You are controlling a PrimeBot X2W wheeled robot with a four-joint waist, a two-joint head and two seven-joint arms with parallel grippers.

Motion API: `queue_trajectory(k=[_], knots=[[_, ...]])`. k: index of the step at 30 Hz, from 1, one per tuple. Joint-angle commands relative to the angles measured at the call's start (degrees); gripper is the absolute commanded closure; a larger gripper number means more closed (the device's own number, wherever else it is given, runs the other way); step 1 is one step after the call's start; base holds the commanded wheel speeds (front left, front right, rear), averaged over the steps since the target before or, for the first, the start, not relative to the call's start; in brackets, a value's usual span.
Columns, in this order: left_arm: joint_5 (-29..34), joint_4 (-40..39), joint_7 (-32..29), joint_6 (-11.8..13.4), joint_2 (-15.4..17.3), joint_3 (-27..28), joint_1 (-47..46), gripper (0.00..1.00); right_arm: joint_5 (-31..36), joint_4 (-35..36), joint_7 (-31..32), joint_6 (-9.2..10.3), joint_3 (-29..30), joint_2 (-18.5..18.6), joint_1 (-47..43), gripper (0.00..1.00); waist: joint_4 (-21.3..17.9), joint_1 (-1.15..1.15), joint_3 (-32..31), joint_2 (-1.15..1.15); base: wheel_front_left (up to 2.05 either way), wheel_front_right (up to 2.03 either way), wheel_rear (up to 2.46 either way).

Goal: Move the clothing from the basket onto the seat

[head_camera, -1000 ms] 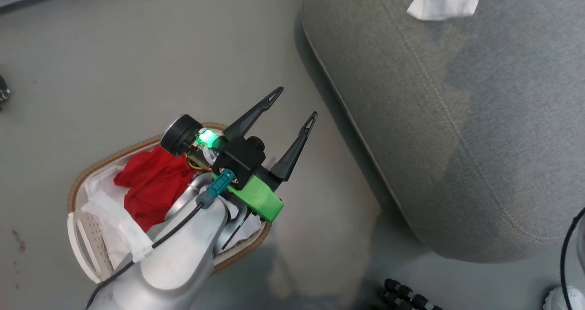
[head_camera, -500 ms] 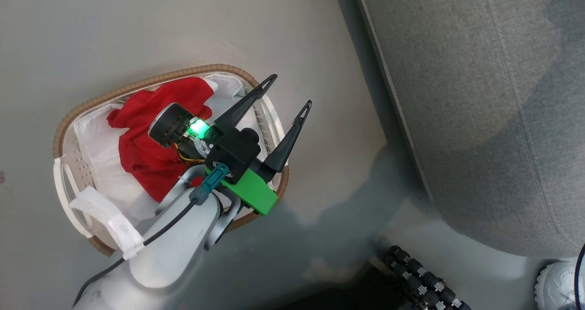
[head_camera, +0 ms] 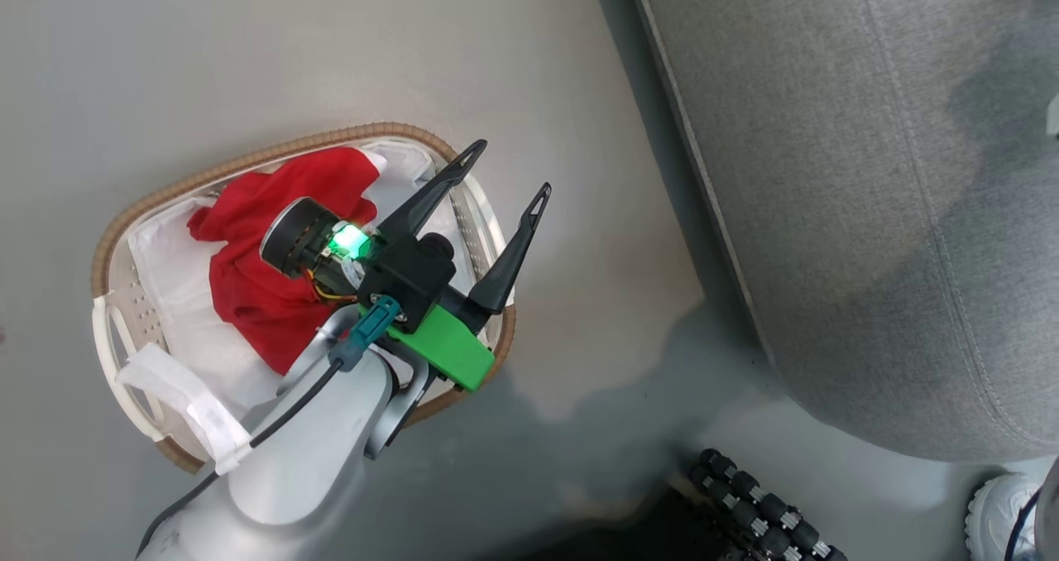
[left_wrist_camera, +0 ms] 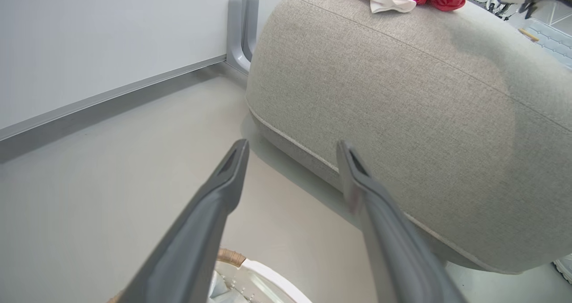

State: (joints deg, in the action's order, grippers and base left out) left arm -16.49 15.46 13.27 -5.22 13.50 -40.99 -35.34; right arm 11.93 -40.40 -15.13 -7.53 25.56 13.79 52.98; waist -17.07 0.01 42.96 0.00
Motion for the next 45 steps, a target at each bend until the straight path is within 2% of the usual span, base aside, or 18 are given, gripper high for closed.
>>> queue_trajectory(k=[1, 11, 16, 20, 28, 36, 40, 45], knots=[[-0.17, 0.32, 0.50, 0.21, -0.08, 0.19, 0.70, 0.00, -0.63, 0.93, -0.03, 0.08, -0.37, 0.20, -1.67, 0.00, -0.17, -0.01, -1.77, 0.00, 0.00, 0.00, 0.00], [-2.97, 3.08, 1.90, 0.19, -3.41, 2.81, 2.58, 0.00, -2.66, 3.88, -0.03, 0.08, -5.19, 1.54, -9.60, 0.00, 3.01, -0.01, -11.06, 0.00, 0.00, 0.00, 0.00], [-3.04, 2.36, 1.94, -0.13, -5.51, 6.80, 4.98, 0.00, -3.33, 3.17, -0.03, 0.08, -7.67, 3.05, -10.99, 0.00, 6.21, -0.01, -16.91, 0.00, 0.00, 0.00, 0.00], [-3.64, 1.84, 1.95, -0.22, -6.97, 12.18, 8.42, 0.00, -4.28, 3.39, -0.03, 0.08, -9.49, 3.15, -11.01, 0.00, 8.63, -0.01, -21.35, 0.00, 0.00, 0.00, 0.00], [-2.21, 1.32, 1.89, -0.74, -8.52, 22.23, 16.19, 0.00, -6.53, 7.04, -0.03, 0.08, -12.33, -0.97, -14.37, 0.00, 12.52, -0.01, -27.96, 0.00, 0.00, 0.00, 0.00], [-1.37, 0.59, 1.89, -0.68, -10.00, 32.13, 24.50, 0.00, -9.86, 14.55, -0.03, 0.08, -15.45, -7.29, -22.64, 0.00, 15.27, -0.01, -33.42, 0.00, 0.00, 0.00, 0.00], [-0.68, 0.39, 1.90, -0.88, -10.29, 35.34, 27.52, 0.00, -12.13, 18.26, -0.03, 0.08, -18.32, -9.80, -28.28, 0.00, 16.05, -0.01, -35.26, 0.00, 0.00, 0.00, 0.00], [-0.53, 0.36, 1.90, -1.29, -10.53, 37.31, 29.90, 0.00, -16.32, 20.94, -0.03, 0.08, -21.54, -10.85, -34.45, 0.00, 16.62, -0.01, -36.57, 0.00, 0.00, 0.00, 0.00]])
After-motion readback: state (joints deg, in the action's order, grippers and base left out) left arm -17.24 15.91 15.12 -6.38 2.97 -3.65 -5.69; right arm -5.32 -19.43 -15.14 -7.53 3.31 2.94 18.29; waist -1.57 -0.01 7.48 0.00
